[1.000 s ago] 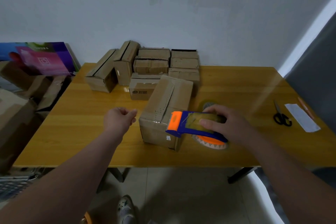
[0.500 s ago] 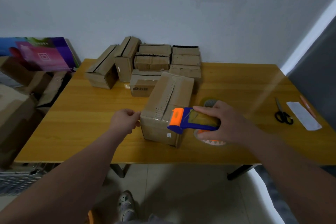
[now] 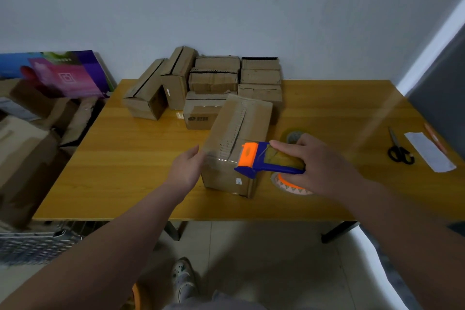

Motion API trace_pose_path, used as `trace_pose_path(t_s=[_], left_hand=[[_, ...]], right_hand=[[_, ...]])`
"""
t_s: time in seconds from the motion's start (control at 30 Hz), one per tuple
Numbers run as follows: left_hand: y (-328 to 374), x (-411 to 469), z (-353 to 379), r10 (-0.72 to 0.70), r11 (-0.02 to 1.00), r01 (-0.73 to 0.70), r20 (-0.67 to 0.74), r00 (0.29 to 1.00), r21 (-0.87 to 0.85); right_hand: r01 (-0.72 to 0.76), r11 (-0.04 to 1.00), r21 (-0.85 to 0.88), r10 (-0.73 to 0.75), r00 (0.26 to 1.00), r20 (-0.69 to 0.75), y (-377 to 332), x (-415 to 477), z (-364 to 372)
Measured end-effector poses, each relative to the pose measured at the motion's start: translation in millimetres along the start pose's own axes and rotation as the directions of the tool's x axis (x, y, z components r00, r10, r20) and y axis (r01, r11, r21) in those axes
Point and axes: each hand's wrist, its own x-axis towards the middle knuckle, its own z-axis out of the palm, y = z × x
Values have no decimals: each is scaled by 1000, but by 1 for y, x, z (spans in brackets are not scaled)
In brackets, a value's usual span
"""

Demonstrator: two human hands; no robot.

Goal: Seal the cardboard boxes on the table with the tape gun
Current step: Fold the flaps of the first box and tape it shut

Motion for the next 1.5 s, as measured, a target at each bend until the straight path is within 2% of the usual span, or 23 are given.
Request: trace_pose_path(t_s=[0.07, 0.1, 0.13, 0.2, 0.23, 0.27, 0.37, 0.47, 0.6, 0.7, 0.77, 0.87, 1.13, 1.33, 1.5], left_hand=[[1, 3, -5, -46, 996, 41, 59, 997, 76], [2, 1, -6, 8, 970, -25, 72, 997, 243], [2, -2, -6, 107, 877, -143, 104, 989, 458], [0, -10, 3, 285, 542, -369, 248, 926, 755], [-1, -14, 9, 315, 404, -426, 314, 896, 809], [-1, -16, 14, 329, 317, -464, 363, 872, 827], [1, -15, 26, 347, 211, -573, 488, 801, 792], [4, -9, 24, 356, 211, -650, 562, 746, 730], [4, -6, 18, 353, 250, -675, 583, 731, 695], [5, -5, 18, 350, 227, -678, 591, 727, 699], [6, -6, 17, 347, 209, -677, 594, 726, 706], [8, -8, 19, 348, 210, -676, 592, 727, 706], [11, -13, 24, 317, 196, -644, 573, 756, 740], [11, -14, 26, 315, 188, -615, 546, 776, 766], [11, -15, 31, 352, 156, -579, 503, 790, 800]], right_hand=[[9, 1000, -4, -9, 1000, 1, -1, 0, 1], [12, 1000, -6, -12, 1000, 3, 0, 0, 1], [15, 1000, -7, -15, 1000, 3, 1, 0, 1], [18, 1000, -11, -18, 1000, -1, 2, 0, 2], [18, 1000, -12, -18, 1000, -2, 2, 0, 2], [19, 1000, -9, -19, 1000, -3, 2, 1, 3], [18, 1000, 0, -18, 1000, -9, 4, 2, 4], [22, 1000, -2, -22, 1000, -8, 5, 1, 4], [38, 998, 40, -40, 998, 53, 9, -1, -2], [32, 993, 111, -44, 993, 108, 29, -20, -15], [-19, 992, 124, 4, 993, 118, 45, -38, -24], [-69, 995, 75, 57, 986, 154, 50, -48, -23], [-55, 998, -33, 61, 972, 225, 15, -18, -17], [-246, 950, 192, 156, 907, 391, 25, 3, -15], [-327, 917, 228, 197, 870, 453, 29, 8, -15]])
